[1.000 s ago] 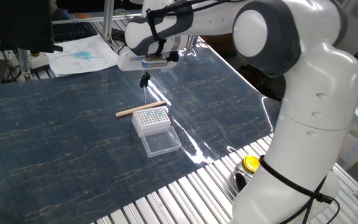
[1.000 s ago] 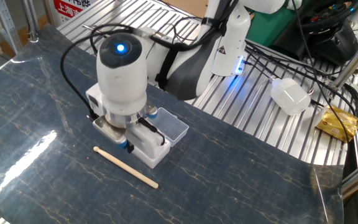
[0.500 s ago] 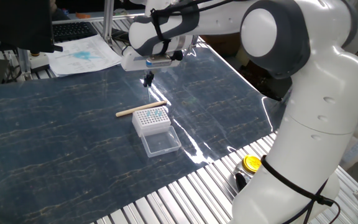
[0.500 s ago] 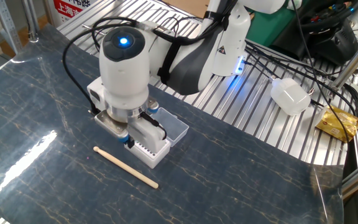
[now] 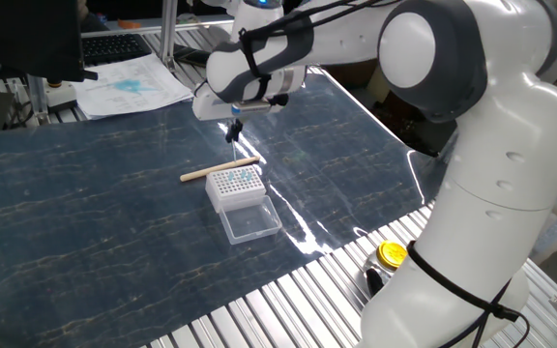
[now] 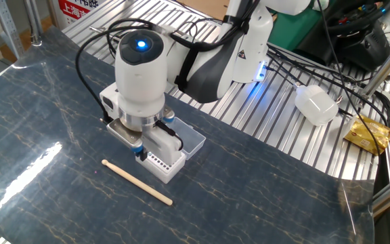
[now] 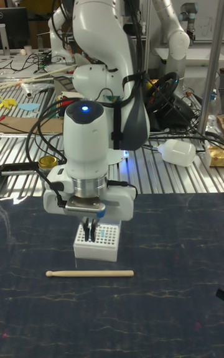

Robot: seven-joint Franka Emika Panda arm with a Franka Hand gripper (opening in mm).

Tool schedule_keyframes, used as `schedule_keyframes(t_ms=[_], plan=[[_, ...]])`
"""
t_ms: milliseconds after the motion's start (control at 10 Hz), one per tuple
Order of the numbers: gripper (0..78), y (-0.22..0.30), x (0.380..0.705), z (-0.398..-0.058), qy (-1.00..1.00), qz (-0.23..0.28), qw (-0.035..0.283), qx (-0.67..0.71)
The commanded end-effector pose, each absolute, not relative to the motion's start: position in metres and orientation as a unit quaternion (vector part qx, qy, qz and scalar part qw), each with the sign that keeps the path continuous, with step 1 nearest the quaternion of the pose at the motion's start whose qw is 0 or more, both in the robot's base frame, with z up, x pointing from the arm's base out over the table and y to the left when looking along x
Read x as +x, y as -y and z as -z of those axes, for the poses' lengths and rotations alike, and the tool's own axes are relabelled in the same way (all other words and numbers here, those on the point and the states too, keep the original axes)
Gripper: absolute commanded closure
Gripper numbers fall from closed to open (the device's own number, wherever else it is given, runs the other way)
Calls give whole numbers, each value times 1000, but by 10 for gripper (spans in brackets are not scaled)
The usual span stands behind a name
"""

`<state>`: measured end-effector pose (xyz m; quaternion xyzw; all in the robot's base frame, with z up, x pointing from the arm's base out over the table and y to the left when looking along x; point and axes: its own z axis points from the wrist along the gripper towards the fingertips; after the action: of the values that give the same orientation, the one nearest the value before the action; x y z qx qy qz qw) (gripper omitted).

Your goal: Insert a medium pipette tip into the holder for medium pipette tips

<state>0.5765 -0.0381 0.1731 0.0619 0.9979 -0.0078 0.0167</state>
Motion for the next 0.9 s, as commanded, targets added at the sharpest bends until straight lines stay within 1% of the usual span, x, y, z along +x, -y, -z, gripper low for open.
schedule_keyframes(t_ms=[100, 900], plan=[[764, 41, 573, -169, -998, 7, 27, 59], [764, 40, 560, -157, -997, 4, 47, 63]])
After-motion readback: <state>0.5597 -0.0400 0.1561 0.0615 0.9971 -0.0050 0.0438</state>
